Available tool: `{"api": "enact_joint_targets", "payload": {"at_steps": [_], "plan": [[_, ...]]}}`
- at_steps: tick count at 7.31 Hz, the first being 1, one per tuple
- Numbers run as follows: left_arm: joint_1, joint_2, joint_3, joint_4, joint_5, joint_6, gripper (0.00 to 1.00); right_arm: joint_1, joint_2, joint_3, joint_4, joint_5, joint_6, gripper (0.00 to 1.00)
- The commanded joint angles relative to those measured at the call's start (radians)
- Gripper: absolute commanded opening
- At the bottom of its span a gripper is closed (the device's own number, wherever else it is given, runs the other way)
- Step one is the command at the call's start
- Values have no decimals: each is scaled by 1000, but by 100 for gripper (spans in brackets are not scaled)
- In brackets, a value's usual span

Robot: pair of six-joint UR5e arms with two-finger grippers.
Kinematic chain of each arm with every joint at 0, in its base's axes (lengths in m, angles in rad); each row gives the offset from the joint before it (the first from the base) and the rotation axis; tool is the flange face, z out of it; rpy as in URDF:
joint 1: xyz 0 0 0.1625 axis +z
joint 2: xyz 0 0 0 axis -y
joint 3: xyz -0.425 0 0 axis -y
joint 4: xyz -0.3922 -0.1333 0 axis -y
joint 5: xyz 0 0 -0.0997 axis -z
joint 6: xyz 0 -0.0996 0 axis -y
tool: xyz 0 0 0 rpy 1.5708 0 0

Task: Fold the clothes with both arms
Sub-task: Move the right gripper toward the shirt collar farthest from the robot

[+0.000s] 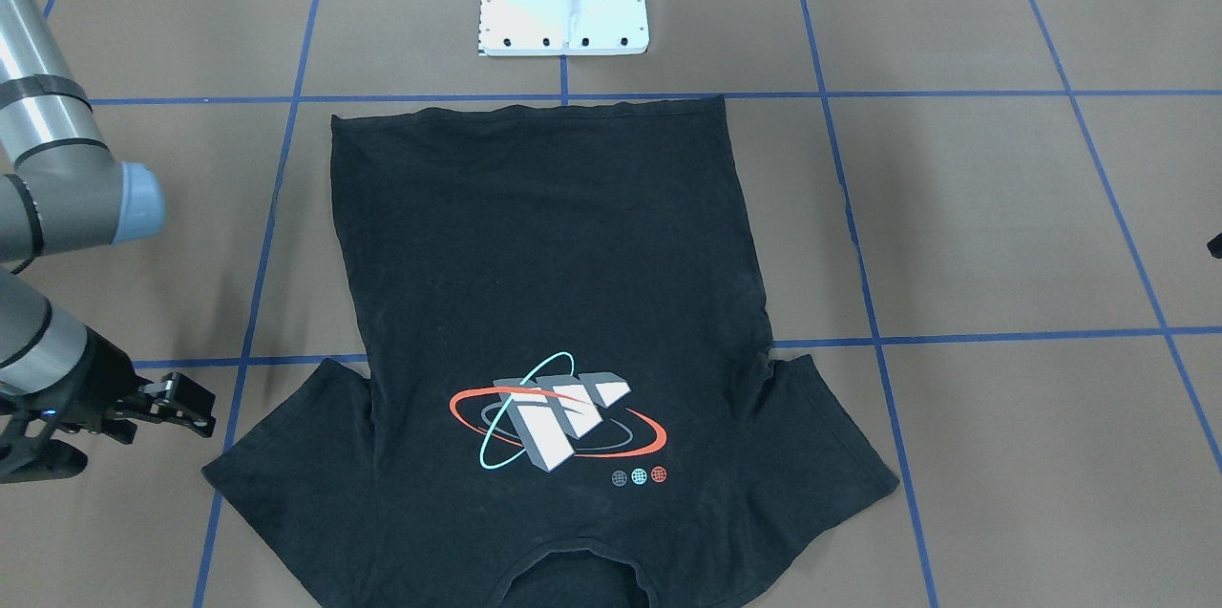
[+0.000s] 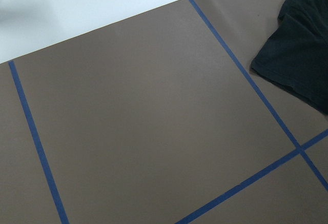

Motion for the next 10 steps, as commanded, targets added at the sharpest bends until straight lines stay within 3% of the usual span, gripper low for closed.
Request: {"api": "enact_joint_targets", "payload": {"at_steps": [1,3,4,7,10], "plan": [[1,1,-1,0,1,0,100,-18,48,-90,53,-20,17,84],[1,2,-1,-2,1,0,100,-27,91,-186,109,-38,17,82],[1,2,-1,-2,1,0,100,-27,91,-188,113,-38,17,80],[1,2,-1,-2,1,0,100,-38,90,-203,114,-43,17,53],[-1,5,-1,-5,1,0,100,-38,90,-204,114,-43,17,49]]}}
